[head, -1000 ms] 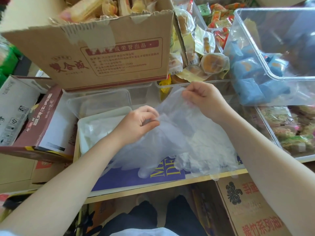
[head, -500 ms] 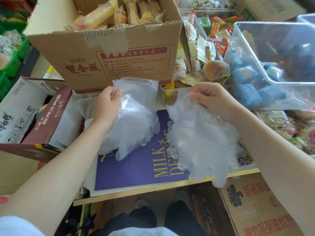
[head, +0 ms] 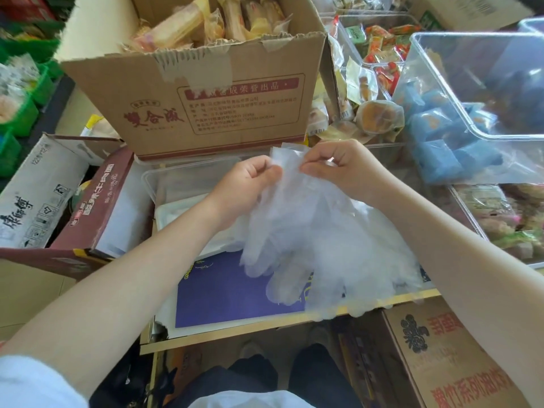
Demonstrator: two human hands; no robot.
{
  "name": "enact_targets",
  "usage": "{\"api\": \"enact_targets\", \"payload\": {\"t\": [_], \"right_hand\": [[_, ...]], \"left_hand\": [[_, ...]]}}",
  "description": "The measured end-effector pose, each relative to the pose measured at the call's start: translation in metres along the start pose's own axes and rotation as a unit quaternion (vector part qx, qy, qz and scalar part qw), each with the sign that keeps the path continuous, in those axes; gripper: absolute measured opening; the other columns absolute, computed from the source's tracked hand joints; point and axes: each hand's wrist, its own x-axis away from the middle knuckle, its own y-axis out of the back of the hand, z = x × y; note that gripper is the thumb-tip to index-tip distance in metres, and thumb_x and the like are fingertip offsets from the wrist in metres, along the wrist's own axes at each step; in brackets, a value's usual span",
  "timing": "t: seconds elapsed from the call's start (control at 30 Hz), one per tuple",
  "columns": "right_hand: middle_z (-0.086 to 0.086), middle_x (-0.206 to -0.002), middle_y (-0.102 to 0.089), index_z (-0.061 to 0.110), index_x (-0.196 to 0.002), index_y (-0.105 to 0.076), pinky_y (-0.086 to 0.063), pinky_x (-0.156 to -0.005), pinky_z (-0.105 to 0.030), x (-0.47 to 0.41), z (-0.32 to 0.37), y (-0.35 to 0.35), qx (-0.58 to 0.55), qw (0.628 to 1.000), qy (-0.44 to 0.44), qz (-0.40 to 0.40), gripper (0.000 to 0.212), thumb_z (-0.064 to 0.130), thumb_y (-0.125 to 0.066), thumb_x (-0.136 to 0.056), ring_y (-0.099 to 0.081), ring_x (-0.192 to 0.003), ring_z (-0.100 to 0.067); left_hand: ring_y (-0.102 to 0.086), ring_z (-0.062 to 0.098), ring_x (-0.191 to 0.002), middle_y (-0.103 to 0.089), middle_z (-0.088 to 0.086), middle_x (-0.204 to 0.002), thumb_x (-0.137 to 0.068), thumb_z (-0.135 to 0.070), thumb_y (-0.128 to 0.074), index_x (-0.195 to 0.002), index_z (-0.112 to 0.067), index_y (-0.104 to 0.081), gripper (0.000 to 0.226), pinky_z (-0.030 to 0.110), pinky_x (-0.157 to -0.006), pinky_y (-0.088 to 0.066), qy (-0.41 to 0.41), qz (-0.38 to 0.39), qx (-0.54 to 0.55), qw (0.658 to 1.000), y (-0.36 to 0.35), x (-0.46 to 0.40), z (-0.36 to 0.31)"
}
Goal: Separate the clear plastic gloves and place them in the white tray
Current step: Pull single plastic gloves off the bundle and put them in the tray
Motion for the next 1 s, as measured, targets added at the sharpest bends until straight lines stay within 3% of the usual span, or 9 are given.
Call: {"api": "enact_targets", "payload": {"t": [0.13,0.33,0.47,0.57,0.67,0.73,0.83,0.93,1.0], "right_hand": [[0.005,-0.129,-0.048,0.037,-0.078,-0.064,-0.029,-0.105,-0.034,-0.001,0.002,-0.003,0.044,0.999,0.007,0.024,0.018,0.021,-0.068,-0.084,-0.041,-0.125,-0.019],[0.012,-0.134,-0.049,0.041,-0.071,-0.070,-0.025,-0.110,-0.031,0.006,0.016,0.003,-0.114,0.978,-0.022,0.173,0.022,0.022,-0.069,-0.081,-0.041,-0.127,0.003],[0.013,-0.141,-0.041,0.036,-0.075,-0.068,-0.022,-0.106,-0.027,0.002,0.011,0.004,-0.091,0.988,-0.043,0.114,0.019,0.020,-0.068,-0.084,-0.037,-0.130,0.002],[0.005,-0.131,-0.050,0.030,-0.077,-0.064,-0.031,-0.095,-0.012,-0.003,0.006,0.000,-0.026,0.997,-0.035,0.069,0.016,0.017,-0.066,-0.086,-0.045,-0.121,-0.003],[0.007,-0.096,-0.063,0.019,-0.086,-0.064,-0.041,-0.084,-0.018,-0.004,0.002,-0.005,0.012,0.998,-0.027,0.054,0.004,0.016,-0.063,-0.088,-0.058,-0.091,-0.008],[0.011,-0.085,-0.061,0.014,-0.091,-0.063,-0.040,-0.073,-0.011,-0.002,-0.001,-0.006,0.031,0.999,-0.023,0.031,0.004,0.014,-0.059,-0.090,-0.056,-0.079,-0.001],[0.016,-0.077,-0.057,0.012,-0.089,-0.061,-0.039,-0.064,-0.006,-0.001,-0.005,-0.009,0.051,0.998,-0.016,-0.018,0.005,0.008,-0.058,-0.089,-0.053,-0.071,0.007],[0.018,-0.072,-0.054,0.008,-0.089,-0.062,-0.036,-0.058,-0.006,0.001,-0.008,-0.011,0.066,0.997,-0.011,-0.049,0.004,0.007,-0.058,-0.088,-0.050,-0.062,0.007],[0.018,-0.069,-0.051,0.007,-0.091,-0.061,-0.035,-0.053,-0.006,0.004,-0.007,-0.012,0.080,0.995,-0.002,-0.057,0.004,0.008,-0.058,-0.089,-0.050,-0.058,0.010]], "left_hand": [[-0.035,0.007,-0.046,-0.046,-0.010,-0.057,-0.096,-0.023,-0.049,-0.072,-0.021,-0.050,0.024,0.015,-0.038,-0.026,0.014,0.009,0.017,1.000,0.002,0.002,0.010],[-0.038,0.000,-0.051,-0.049,-0.015,-0.057,-0.097,-0.017,-0.050,-0.078,-0.020,-0.054,0.019,0.017,-0.050,-0.032,-0.067,-0.017,-0.051,0.996,0.006,-0.003,0.016],[-0.036,-0.003,-0.049,-0.049,-0.019,-0.053,-0.097,-0.012,-0.047,-0.076,-0.020,-0.051,0.023,0.013,-0.048,-0.030,-0.072,-0.038,-0.048,0.996,0.009,-0.007,0.015],[-0.037,-0.003,-0.052,-0.049,-0.018,-0.056,-0.097,-0.012,-0.047,-0.078,-0.018,-0.053,0.020,0.012,-0.050,-0.031,-0.081,0.013,-0.045,0.996,0.002,-0.003,0.014],[-0.039,0.009,-0.063,-0.050,-0.005,-0.071,-0.094,-0.024,-0.051,-0.089,-0.005,-0.057,0.021,0.018,-0.055,-0.029,-0.076,0.034,-0.036,0.996,-0.001,-0.002,0.017],[-0.037,0.016,-0.067,-0.047,0.005,-0.075,-0.092,-0.031,-0.050,-0.091,-0.005,-0.056,0.027,0.024,-0.056,-0.029,-0.065,0.031,-0.034,0.997,-0.003,-0.003,0.019],[-0.039,0.012,-0.066,-0.046,0.001,-0.074,-0.100,-0.026,-0.040,-0.088,-0.009,-0.054,0.025,0.020,-0.057,-0.033,-0.046,0.042,-0.059,0.996,-0.005,-0.003,0.022],[-0.056,0.008,-0.088,-0.063,-0.004,-0.095,-0.098,-0.047,-0.029,-0.103,-0.014,-0.061,0.045,0.022,-0.080,-0.041,0.018,0.068,-0.023,0.997,-0.004,-0.003,0.018],[-0.057,0.004,-0.079,-0.065,-0.013,-0.085,-0.095,-0.055,-0.028,-0.093,-0.021,-0.062,0.048,0.019,-0.073,-0.042,0.068,0.098,-0.029,0.992,0.000,-0.002,0.013]]}}
